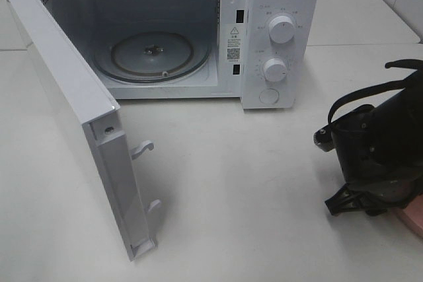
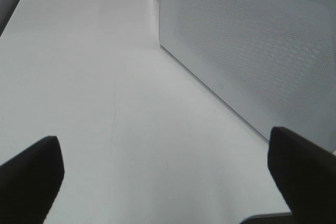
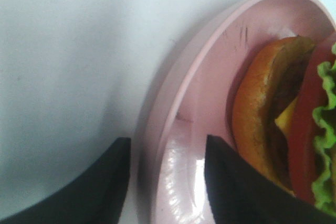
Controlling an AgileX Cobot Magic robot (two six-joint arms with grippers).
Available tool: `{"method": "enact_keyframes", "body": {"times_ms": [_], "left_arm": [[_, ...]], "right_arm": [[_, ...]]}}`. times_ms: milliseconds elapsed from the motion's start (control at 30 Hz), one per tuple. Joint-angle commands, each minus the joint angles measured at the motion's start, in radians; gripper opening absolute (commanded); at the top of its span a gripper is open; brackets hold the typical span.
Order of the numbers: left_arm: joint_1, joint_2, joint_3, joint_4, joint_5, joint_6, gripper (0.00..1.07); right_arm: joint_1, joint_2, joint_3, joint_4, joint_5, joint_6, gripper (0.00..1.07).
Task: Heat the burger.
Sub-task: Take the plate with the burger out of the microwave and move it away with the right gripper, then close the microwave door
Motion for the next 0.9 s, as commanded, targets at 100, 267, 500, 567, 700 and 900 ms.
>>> {"method": "enact_keyframes", "body": {"times_ms": [100, 267, 500, 567, 700, 900], "left_arm": [[0.003, -0.006, 0.0, 0.001, -0.013, -0.007, 0.98], [0.003, -0.006, 0.0, 0.001, -0.013, -0.007, 0.98], [0.003, -0.006, 0.0, 0.001, -0.013, -0.007, 0.98], [0.003, -0.006, 0.0, 0.001, -0.013, -0.007, 0.98], [0.003, -0.006, 0.0, 0.001, -0.013, -0.007, 0.98], [0.003, -0.006, 0.0, 0.001, -0.013, -0.007, 0.98]], "right_arm": [[-0.003, -0.072, -0.008, 0.042, 0.022, -0.079, 0.56], [-0.003, -0.201, -0.008, 0.154, 0.022, -0.246, 0.56], [-0.003, -0.469, -0.008, 0.442, 0.018, -0.66, 0.57], [-0.003, -0.544, -0.008, 0.503, 0.021, -0.776, 0.6], [-0.003, -0.646, -0.008, 0.584, 0.022, -0.906, 0.68], [-0.003, -0.877, -0.008, 0.746, 0.049, -1.089, 0.86]]}}
